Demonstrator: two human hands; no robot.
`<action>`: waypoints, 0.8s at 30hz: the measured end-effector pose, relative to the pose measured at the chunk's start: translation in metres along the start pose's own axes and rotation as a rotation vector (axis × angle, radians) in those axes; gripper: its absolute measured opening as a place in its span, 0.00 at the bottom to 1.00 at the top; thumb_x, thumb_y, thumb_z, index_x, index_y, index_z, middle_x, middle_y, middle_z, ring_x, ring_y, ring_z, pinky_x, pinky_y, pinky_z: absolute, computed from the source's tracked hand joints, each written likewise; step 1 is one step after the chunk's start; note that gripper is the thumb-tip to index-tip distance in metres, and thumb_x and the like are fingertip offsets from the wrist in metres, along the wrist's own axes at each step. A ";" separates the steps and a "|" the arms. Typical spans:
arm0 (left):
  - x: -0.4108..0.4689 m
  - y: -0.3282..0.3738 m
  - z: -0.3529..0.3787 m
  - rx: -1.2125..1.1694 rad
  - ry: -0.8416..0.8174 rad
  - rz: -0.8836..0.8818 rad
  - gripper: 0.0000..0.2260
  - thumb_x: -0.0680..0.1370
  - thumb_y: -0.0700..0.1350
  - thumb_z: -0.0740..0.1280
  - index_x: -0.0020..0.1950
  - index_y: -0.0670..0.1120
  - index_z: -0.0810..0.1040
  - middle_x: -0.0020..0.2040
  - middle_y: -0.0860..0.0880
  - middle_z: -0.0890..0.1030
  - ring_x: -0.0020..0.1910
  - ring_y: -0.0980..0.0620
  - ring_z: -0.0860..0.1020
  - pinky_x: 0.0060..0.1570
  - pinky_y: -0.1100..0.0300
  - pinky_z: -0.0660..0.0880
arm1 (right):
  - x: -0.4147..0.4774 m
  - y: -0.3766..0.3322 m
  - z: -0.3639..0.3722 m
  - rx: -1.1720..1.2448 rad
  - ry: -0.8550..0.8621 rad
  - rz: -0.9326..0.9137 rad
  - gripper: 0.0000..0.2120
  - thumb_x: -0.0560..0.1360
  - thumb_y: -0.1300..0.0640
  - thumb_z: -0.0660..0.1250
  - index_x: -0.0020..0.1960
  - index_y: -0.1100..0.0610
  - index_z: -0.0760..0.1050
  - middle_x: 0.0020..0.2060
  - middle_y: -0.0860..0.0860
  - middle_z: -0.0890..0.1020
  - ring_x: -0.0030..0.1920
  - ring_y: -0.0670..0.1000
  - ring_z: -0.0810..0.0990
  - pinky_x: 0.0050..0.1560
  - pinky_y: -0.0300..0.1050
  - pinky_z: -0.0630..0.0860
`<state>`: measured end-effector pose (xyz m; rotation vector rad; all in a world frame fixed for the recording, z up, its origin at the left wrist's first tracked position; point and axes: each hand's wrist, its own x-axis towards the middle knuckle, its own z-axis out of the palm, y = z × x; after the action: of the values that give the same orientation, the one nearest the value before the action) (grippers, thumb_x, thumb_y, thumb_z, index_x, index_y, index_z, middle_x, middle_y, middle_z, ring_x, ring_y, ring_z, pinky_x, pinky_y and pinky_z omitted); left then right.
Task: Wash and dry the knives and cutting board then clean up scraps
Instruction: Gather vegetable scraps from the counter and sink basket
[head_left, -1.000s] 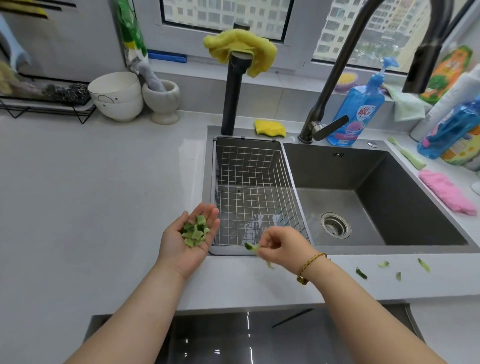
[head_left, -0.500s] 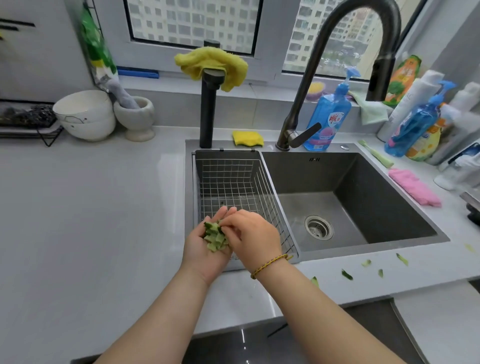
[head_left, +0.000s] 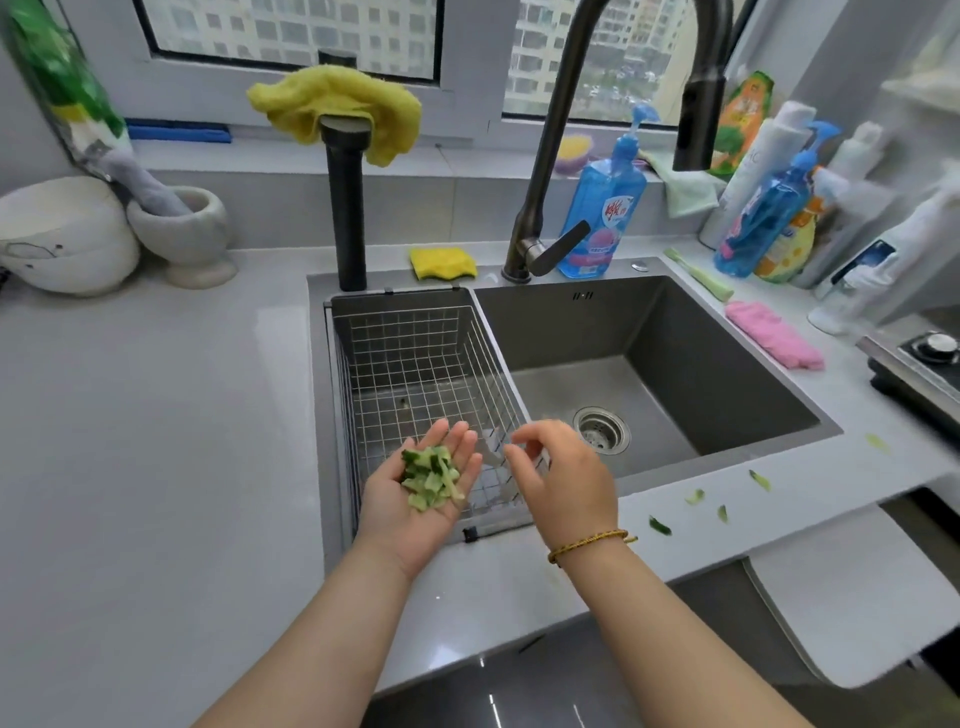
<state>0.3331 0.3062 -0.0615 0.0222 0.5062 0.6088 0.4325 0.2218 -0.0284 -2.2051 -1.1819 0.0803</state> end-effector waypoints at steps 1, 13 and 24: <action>0.002 -0.003 -0.001 0.013 0.006 0.007 0.24 0.80 0.45 0.53 0.36 0.37 0.83 0.38 0.40 0.83 0.34 0.45 0.83 0.35 0.51 0.80 | -0.003 0.016 -0.007 -0.044 -0.045 0.050 0.07 0.76 0.55 0.62 0.51 0.56 0.77 0.42 0.46 0.75 0.41 0.45 0.71 0.32 0.33 0.64; 0.009 -0.063 0.010 -0.045 -0.022 0.211 0.18 0.50 0.35 0.80 0.38 0.36 0.83 0.40 0.40 0.84 0.36 0.45 0.84 0.33 0.51 0.81 | -0.010 0.111 -0.028 -0.165 -0.594 0.033 0.15 0.74 0.53 0.64 0.59 0.55 0.73 0.58 0.50 0.73 0.61 0.49 0.70 0.60 0.40 0.67; -0.019 -0.103 -0.007 -0.194 0.033 0.500 0.15 0.50 0.35 0.77 0.36 0.35 0.83 0.41 0.40 0.84 0.37 0.45 0.84 0.31 0.53 0.80 | -0.004 0.123 -0.043 -0.168 -0.769 -0.121 0.14 0.76 0.57 0.60 0.33 0.47 0.64 0.57 0.52 0.76 0.60 0.52 0.72 0.55 0.42 0.71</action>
<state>0.3722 0.2100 -0.0760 -0.0466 0.4726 1.1476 0.5346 0.1478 -0.0630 -2.3039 -1.7693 0.8683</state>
